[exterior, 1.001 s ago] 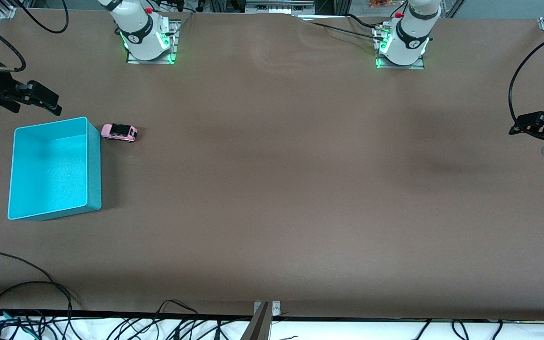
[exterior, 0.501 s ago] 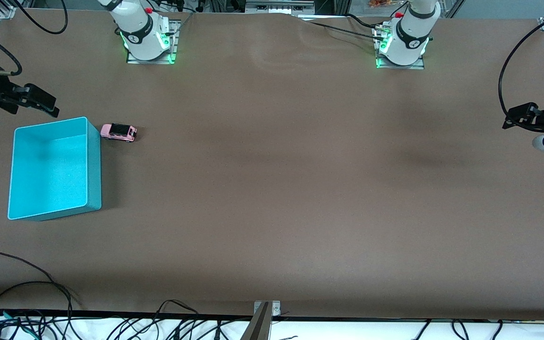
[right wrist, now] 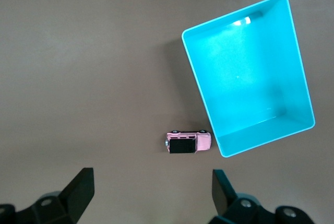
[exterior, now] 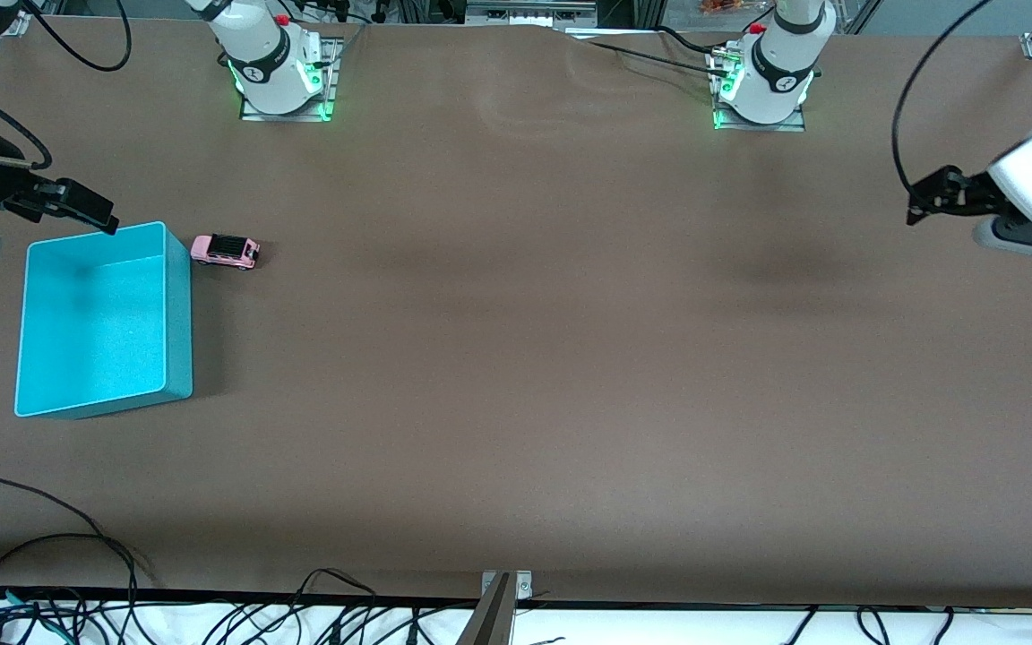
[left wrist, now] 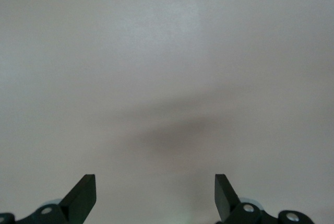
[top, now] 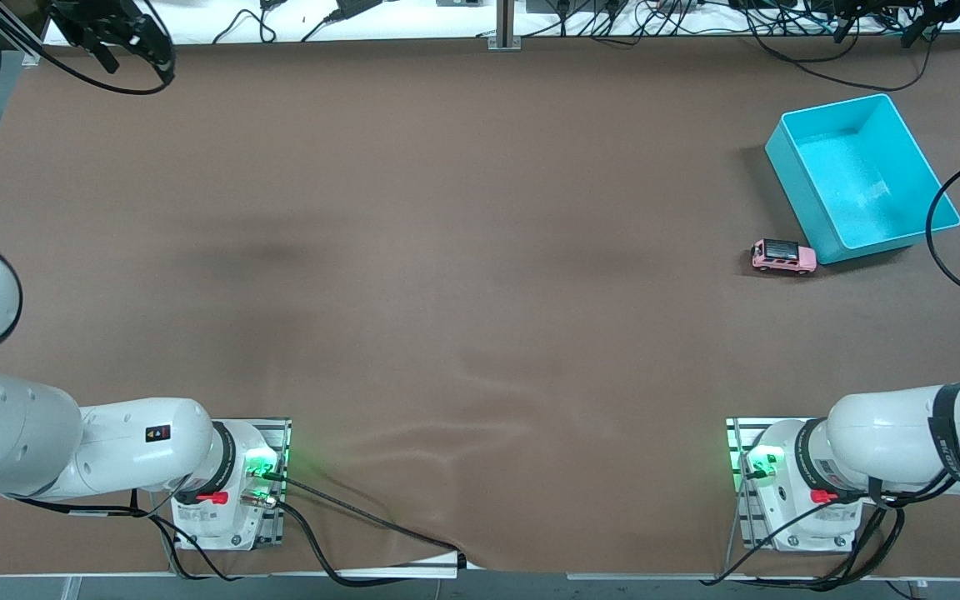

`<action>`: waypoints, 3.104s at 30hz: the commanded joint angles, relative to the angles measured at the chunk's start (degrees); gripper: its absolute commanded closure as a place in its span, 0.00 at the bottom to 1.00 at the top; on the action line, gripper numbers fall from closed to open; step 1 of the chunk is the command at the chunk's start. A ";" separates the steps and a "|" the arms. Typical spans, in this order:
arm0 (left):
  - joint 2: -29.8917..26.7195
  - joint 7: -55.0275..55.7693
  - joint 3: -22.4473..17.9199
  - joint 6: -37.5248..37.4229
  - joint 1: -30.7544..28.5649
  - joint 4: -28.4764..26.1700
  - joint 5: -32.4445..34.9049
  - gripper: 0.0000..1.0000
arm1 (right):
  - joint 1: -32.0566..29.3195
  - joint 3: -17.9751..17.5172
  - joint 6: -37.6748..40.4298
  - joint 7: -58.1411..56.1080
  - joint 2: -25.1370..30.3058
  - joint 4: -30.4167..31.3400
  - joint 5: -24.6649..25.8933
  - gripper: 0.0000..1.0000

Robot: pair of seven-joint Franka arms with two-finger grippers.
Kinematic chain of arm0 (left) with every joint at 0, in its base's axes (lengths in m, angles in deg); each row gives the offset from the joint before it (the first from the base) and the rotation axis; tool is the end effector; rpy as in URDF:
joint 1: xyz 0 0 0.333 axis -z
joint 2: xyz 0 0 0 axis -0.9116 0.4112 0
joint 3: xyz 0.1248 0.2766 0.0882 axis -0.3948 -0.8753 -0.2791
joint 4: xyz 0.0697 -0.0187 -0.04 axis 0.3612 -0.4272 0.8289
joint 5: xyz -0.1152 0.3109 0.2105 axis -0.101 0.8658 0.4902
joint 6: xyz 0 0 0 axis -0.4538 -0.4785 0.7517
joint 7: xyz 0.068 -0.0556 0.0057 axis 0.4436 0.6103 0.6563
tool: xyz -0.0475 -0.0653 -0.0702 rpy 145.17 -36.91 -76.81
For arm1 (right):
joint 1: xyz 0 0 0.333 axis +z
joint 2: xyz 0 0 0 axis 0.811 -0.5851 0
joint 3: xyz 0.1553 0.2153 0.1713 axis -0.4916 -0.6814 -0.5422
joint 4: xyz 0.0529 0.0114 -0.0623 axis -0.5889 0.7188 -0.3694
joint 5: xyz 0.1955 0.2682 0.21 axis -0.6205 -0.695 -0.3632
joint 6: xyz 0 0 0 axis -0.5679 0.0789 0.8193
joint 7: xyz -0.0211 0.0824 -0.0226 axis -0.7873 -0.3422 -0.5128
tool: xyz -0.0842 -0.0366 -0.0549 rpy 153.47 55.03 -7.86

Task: Wind and store pink jeep toy

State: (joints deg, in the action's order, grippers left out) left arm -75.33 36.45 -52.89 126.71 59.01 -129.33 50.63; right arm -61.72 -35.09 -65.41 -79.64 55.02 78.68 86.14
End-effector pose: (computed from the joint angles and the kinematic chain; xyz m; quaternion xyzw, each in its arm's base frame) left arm 0.5409 0.0025 0.5735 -0.9932 0.1007 0.0558 0.0154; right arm 0.5628 0.0108 0.5919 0.9964 -0.0768 -0.0335 0.0112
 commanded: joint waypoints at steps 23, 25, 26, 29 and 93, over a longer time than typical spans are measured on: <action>-4.18 5.84 -4.41 -4.74 7.07 0.07 -6.07 0.00 | -0.38 -0.31 -9.15 0.48 0.56 13.47 0.81 0.00; -3.82 5.92 -4.33 -4.83 6.98 0.33 -6.07 0.00 | -0.38 -0.22 -11.79 0.83 1.35 16.63 0.81 0.00; -3.65 5.92 -4.24 -4.91 6.98 0.85 -5.98 0.00 | -0.38 -0.22 -13.19 0.83 1.78 18.30 0.81 0.00; -2.60 6.01 -4.15 -5.35 7.06 2.00 -5.72 0.00 | -0.38 0.13 -17.41 1.18 2.49 22.61 0.90 0.00; 0.13 5.84 -2.22 -4.56 6.80 7.80 -0.44 0.00 | -0.29 4.26 -64.27 69.55 1.17 61.21 0.63 0.00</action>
State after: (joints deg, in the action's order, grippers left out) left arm -76.15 41.89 -55.40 122.45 65.33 -123.51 48.54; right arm -61.94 -30.83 -127.77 -14.96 56.85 139.18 86.20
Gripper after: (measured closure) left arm 0.000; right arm 0.000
